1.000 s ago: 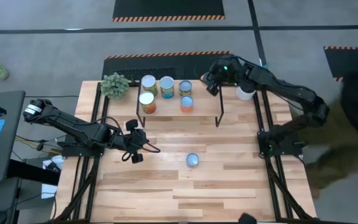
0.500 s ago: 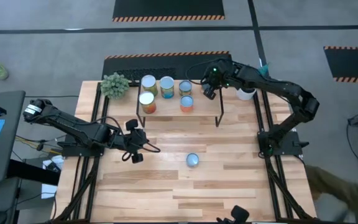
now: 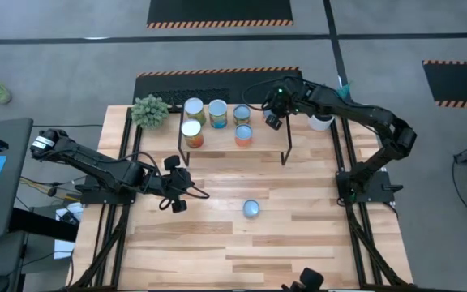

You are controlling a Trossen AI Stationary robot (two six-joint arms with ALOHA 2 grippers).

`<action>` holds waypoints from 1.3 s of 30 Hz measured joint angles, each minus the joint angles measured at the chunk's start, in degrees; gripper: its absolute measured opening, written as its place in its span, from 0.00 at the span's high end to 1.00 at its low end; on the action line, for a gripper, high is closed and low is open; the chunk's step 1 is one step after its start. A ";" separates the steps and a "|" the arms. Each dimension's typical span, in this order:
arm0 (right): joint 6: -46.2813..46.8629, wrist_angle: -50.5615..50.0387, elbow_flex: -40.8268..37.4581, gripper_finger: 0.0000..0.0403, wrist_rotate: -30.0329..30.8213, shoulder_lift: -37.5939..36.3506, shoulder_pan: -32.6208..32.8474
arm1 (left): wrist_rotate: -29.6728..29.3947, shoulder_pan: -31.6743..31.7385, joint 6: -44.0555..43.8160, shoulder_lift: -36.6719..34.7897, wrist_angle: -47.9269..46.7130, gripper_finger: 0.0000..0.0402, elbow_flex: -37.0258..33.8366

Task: Pick and place cans onto a shelf
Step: Put the salmon can on the shelf

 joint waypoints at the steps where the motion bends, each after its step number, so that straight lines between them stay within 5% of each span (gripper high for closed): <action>1: -0.04 0.26 0.00 0.76 -0.01 0.00 -0.08 | 0.00 0.00 0.00 0.00 0.00 1.00 0.00; 9: 1.00 -4.44 7.12 0.68 -2.98 -1.84 4.11 | -0.02 0.00 0.00 0.00 0.00 1.00 0.00; 15: 2.46 -15.78 9.20 0.69 -18.59 -6.09 15.95 | -0.04 0.00 0.00 0.00 0.01 1.00 0.00; 19: 2.49 -18.79 5.17 0.71 -21.34 -7.69 26.55 | -0.07 0.00 0.00 0.00 0.02 1.00 0.00; 28: 4.53 4.97 -11.26 0.71 -14.60 -4.81 44.36 | -0.09 0.02 0.32 0.00 0.04 1.00 0.00; 31: 6.79 14.42 -14.66 0.71 -12.78 -2.65 46.72 | -0.09 0.02 1.11 0.00 0.08 1.00 0.00; 39: 11.34 18.94 -15.08 0.71 -12.68 7.53 49.01 | -0.07 0.02 1.22 0.00 0.04 1.00 0.00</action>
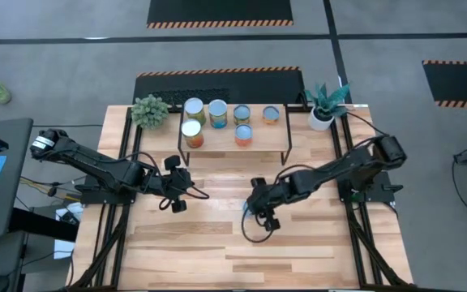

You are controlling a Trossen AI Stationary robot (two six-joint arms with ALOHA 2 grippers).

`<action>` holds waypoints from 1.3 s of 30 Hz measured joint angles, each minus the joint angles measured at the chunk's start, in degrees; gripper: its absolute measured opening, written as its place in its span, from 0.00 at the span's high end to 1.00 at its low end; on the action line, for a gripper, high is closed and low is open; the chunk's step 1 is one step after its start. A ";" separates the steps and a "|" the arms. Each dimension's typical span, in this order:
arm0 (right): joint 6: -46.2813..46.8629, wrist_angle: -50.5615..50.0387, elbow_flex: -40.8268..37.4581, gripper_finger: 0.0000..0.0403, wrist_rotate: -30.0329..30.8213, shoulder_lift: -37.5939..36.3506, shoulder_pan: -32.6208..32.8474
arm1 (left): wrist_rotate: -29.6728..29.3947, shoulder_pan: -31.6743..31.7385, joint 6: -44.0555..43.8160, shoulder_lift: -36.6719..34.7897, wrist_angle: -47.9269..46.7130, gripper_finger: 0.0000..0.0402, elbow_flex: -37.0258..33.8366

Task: Pick and place cans onto a shelf
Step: Put the salmon can on the shelf

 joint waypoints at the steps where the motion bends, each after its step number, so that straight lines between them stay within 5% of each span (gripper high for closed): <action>1: 0.04 -0.44 -0.06 0.71 0.00 1.32 0.26 | 0.00 0.00 -0.02 0.00 0.00 1.00 0.00; 18: 2.21 0.08 1.31 0.72 0.50 9.03 2.13 | 0.04 0.00 -0.07 -0.02 1.29 1.00 -0.02; 23: 4.04 -1.38 1.31 0.85 1.84 9.07 1.89 | 0.06 0.00 -0.07 -0.02 1.31 1.00 -0.02; 26: 4.46 -1.44 1.38 0.96 4.94 9.02 2.29 | 0.05 0.00 -0.09 -0.02 1.29 1.00 -0.02; 39: 3.56 -27.24 8.72 0.99 25.69 -7.25 3.31 | 0.02 0.00 0.95 -0.02 1.75 1.00 -0.02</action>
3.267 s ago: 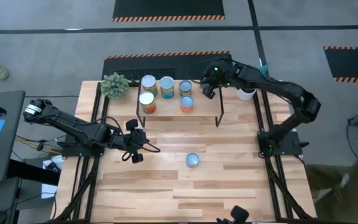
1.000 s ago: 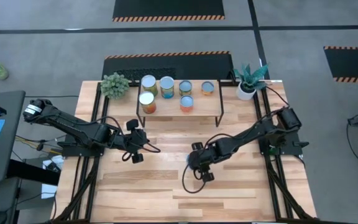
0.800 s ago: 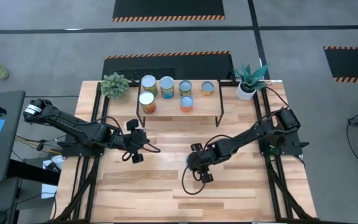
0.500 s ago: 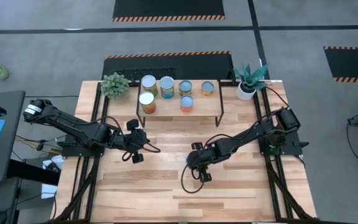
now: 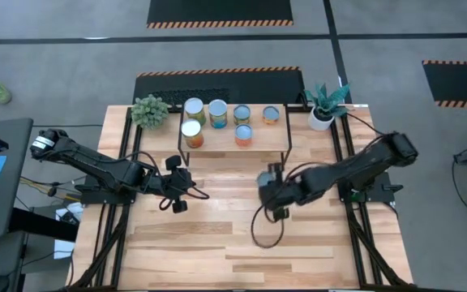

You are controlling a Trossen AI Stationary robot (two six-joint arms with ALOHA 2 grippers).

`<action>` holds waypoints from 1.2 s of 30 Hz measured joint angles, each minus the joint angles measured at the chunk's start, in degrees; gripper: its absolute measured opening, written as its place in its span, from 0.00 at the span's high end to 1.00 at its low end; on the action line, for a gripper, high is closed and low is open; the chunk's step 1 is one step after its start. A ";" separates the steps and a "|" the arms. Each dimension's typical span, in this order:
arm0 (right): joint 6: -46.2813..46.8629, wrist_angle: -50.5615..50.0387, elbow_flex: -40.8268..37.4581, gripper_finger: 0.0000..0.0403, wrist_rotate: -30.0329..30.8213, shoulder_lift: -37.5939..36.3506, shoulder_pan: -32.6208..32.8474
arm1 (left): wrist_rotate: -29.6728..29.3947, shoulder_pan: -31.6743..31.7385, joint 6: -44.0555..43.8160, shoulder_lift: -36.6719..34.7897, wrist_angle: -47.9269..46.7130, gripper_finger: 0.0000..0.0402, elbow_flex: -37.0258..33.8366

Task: Pick and place cans onto a shelf
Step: Put the salmon can on the shelf

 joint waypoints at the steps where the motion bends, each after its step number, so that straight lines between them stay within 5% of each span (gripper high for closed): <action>1: -0.02 -0.84 0.13 0.99 1.42 -1.83 -0.71 | 0.00 0.00 0.06 0.00 0.01 1.00 0.00; 10: -8.34 -2.74 0.07 0.99 3.37 -11.79 -13.15 | -0.02 -0.01 0.36 0.00 0.05 1.00 0.00; 18: -12.83 -2.18 0.05 0.99 -6.02 -10.55 -24.32 | -0.02 0.00 0.34 0.00 0.10 1.00 0.00; 36: -14.60 0.42 0.07 0.88 -8.66 -7.67 -29.22 | 0.00 0.00 0.40 0.00 0.43 1.00 0.00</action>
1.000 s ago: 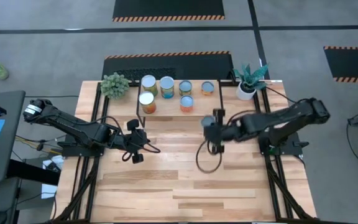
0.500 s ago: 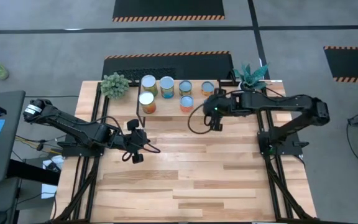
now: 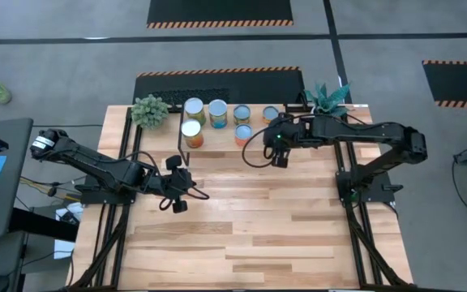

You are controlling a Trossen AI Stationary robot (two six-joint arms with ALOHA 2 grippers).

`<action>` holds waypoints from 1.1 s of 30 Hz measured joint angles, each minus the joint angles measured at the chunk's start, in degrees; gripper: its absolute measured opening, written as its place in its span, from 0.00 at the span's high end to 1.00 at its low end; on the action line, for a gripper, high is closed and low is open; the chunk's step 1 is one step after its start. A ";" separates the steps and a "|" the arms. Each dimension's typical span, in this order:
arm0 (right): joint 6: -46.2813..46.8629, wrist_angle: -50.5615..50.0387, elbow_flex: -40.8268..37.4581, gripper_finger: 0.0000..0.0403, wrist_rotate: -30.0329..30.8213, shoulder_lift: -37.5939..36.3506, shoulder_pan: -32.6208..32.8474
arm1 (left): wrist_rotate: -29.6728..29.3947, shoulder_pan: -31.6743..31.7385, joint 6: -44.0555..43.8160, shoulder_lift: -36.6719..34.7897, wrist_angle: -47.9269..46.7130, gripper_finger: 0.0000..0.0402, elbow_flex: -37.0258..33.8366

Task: Pick and place cans onto a shelf
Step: Put the salmon can on the shelf

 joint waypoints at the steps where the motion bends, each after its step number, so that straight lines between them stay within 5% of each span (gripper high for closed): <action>1: 0.00 0.10 0.00 0.88 0.00 0.00 0.00 | -0.02 0.00 0.00 0.00 -0.01 1.00 0.00; 25: -1.97 0.00 0.00 0.87 -2.81 0.00 -0.54 | 0.02 0.00 0.00 0.00 -0.04 1.00 0.00; 33: -2.58 0.17 0.00 0.73 -3.06 0.00 -0.83 | 0.04 0.00 0.00 0.00 -0.04 1.00 0.00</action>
